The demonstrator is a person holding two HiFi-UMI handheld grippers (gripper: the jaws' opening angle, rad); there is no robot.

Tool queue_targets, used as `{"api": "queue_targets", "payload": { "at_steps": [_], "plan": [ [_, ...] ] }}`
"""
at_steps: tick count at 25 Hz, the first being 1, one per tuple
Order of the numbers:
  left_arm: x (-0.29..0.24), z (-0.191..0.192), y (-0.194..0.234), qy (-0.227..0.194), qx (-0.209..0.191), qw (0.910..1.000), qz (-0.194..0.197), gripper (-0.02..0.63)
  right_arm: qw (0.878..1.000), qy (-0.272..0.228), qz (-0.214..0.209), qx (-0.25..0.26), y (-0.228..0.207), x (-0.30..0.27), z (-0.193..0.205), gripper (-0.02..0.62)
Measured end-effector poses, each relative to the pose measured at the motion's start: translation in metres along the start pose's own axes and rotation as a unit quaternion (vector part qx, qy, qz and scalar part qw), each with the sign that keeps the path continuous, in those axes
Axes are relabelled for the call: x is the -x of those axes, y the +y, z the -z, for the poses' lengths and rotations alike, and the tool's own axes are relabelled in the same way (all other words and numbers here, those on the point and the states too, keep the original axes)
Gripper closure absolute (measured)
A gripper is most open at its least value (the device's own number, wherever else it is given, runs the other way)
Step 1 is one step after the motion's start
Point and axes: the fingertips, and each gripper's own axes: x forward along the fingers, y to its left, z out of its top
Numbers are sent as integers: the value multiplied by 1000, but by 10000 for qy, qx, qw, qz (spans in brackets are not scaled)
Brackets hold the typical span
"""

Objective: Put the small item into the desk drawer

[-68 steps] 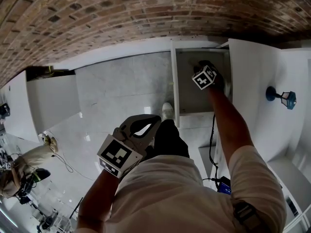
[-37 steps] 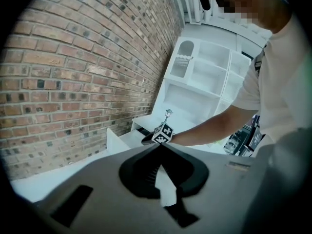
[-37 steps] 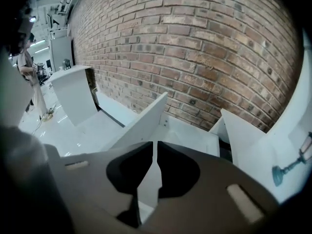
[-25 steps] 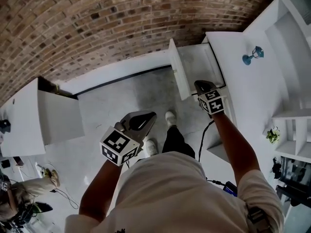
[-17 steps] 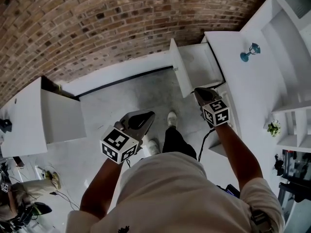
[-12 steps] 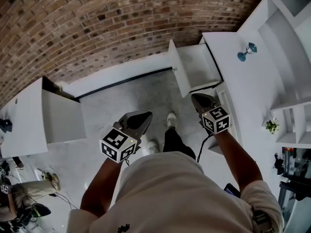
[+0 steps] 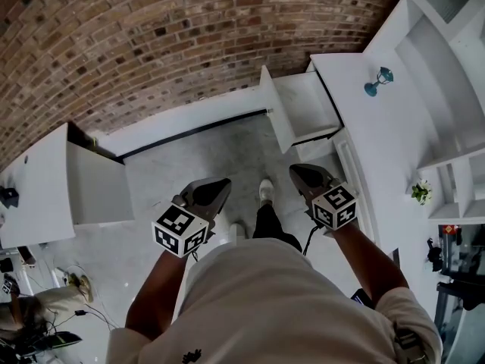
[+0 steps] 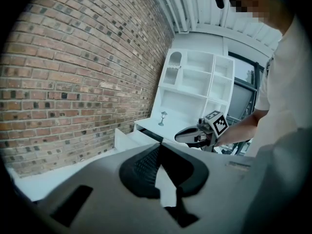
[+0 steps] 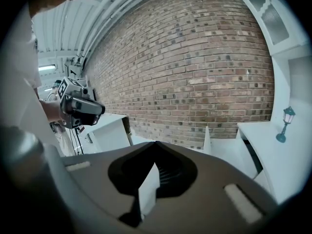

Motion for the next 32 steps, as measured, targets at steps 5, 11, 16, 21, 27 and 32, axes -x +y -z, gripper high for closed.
{"api": "queue_targets", "payload": {
  "at_steps": [5, 11, 16, 21, 27, 32],
  "plan": [
    [13, 8, -2, -51, 83, 9999, -47, 601, 10000, -56, -42, 3, 16, 6, -5, 583],
    [21, 15, -3, -91, 98, 9999, -74, 601, 9999, -71, -84, 109, 29, 9, -8, 583],
    [28, 19, -4, -104, 119, 9998, -95, 601, 9997, -89, -157, 148, 41, 10, -10, 583],
    [36, 19, -1, -107, 91, 9998, -142, 601, 9995, -101, -233, 194, 51, 9, -14, 583],
    [45, 20, 0, -152, 101, 9996, -222, 601, 9990, -128, -328, 278, 60, 6, -21, 583],
    [52, 23, 0, -190, 139, 9993, -278, 601, 9985, -109, -398, 351, 67, 3, -21, 583]
  ]
}}
